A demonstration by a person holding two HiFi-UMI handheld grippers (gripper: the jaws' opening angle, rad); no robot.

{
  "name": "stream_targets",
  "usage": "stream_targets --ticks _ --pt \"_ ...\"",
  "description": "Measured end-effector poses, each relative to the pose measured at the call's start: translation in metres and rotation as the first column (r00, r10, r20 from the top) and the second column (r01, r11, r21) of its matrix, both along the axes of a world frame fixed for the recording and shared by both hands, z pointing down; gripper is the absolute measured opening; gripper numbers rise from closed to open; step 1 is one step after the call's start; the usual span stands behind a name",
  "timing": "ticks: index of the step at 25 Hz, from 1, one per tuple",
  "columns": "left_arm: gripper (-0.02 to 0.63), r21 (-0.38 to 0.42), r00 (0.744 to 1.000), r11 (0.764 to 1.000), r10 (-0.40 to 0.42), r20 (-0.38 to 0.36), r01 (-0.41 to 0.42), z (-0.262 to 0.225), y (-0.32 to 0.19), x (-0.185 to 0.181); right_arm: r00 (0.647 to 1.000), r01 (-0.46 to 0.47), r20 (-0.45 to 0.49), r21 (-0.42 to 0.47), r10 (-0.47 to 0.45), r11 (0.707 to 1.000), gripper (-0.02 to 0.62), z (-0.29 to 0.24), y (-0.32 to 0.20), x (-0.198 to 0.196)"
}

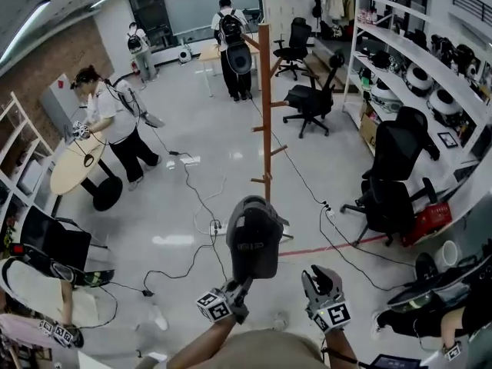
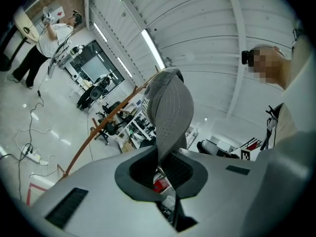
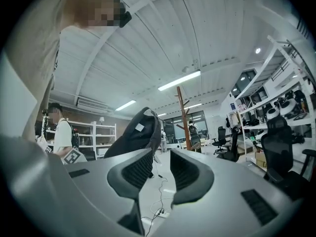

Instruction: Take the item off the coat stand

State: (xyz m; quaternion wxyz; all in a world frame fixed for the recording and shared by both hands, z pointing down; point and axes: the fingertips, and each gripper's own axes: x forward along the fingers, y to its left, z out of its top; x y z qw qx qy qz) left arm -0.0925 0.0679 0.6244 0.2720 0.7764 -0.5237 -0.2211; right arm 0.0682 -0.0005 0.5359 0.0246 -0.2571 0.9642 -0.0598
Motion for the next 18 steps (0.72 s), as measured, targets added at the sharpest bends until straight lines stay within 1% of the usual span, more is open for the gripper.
stream_targets --ticks 7,13,16,18 --pt "0.034 -0.003 0.999 0.999 -0.034 -0.003 0.034 0.007 -0.002 0.019 1.0 0.009 -0.009 -0.008 -0.009 1.0 0.097 0.011 -0.015 0.024" --pt "0.034 -0.024 0.999 0.999 -0.034 0.005 0.034 0.006 -0.011 0.027 1.0 0.0 0.004 -0.014 0.0 1.0 0.097 0.012 -0.025 0.035" --pt "0.034 -0.011 0.999 1.0 -0.029 0.018 0.029 0.002 -0.019 0.033 1.0 -0.007 0.011 -0.021 0.007 1.0 0.097 0.015 -0.033 0.044" --pt "0.034 -0.006 0.999 1.0 -0.028 0.027 0.029 -0.001 -0.021 0.031 1.0 -0.011 0.019 -0.028 0.012 1.0 0.097 0.015 -0.035 0.043"
